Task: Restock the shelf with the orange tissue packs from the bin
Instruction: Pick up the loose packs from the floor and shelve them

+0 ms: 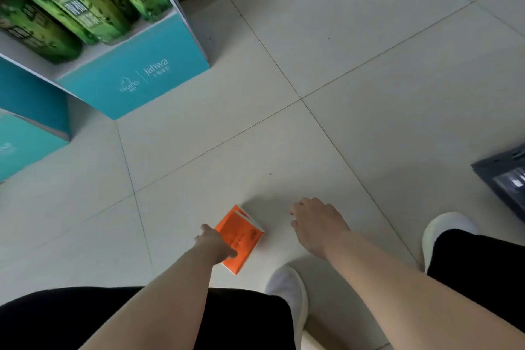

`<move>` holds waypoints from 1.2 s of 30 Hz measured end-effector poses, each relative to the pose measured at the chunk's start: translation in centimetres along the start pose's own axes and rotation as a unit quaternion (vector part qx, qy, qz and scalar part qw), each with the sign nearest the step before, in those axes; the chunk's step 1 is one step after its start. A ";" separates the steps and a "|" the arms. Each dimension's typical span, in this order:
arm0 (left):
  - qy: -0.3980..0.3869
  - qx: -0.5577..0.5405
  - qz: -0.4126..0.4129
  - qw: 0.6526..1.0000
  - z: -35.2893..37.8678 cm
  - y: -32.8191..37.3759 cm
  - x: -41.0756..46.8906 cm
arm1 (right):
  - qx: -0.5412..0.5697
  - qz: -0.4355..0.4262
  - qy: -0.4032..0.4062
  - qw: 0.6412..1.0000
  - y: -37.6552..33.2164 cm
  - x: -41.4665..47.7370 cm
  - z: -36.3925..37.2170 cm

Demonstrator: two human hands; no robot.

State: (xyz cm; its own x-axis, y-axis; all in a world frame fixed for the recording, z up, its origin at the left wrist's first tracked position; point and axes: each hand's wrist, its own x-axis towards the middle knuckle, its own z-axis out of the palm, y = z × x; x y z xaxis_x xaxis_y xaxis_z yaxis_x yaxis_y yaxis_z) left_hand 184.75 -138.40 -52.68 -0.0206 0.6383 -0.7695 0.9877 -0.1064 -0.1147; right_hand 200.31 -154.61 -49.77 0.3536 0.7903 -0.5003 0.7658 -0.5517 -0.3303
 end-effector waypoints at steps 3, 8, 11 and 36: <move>-0.061 -0.117 -0.021 0.991 0.6 0.1 1.2 | 0.020 0.003 -0.013 1.000 0.6 0.3 1.2; -0.034 -0.166 0.022 0.985 2.5 3.0 2.0 | 0.016 0.028 -0.018 0.999 2.7 1.7 1.6; -0.030 -0.121 0.113 0.986 4.3 7.3 0.7 | -0.001 0.059 -0.027 0.998 3.8 2.0 1.9; 0.049 0.053 0.264 0.962 5.7 14.4 0.8 | -0.006 0.230 0.031 0.973 11.1 -1.6 6.4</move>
State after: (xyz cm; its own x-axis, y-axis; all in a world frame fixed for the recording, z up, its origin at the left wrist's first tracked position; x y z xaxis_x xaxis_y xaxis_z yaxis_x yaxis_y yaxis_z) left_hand 198.09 -143.76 -58.55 0.4995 0.5415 -0.6762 0.8347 -0.5097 0.2084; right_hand 204.78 -163.65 -57.79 0.6921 0.4751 -0.5434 0.5251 -0.8479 -0.0726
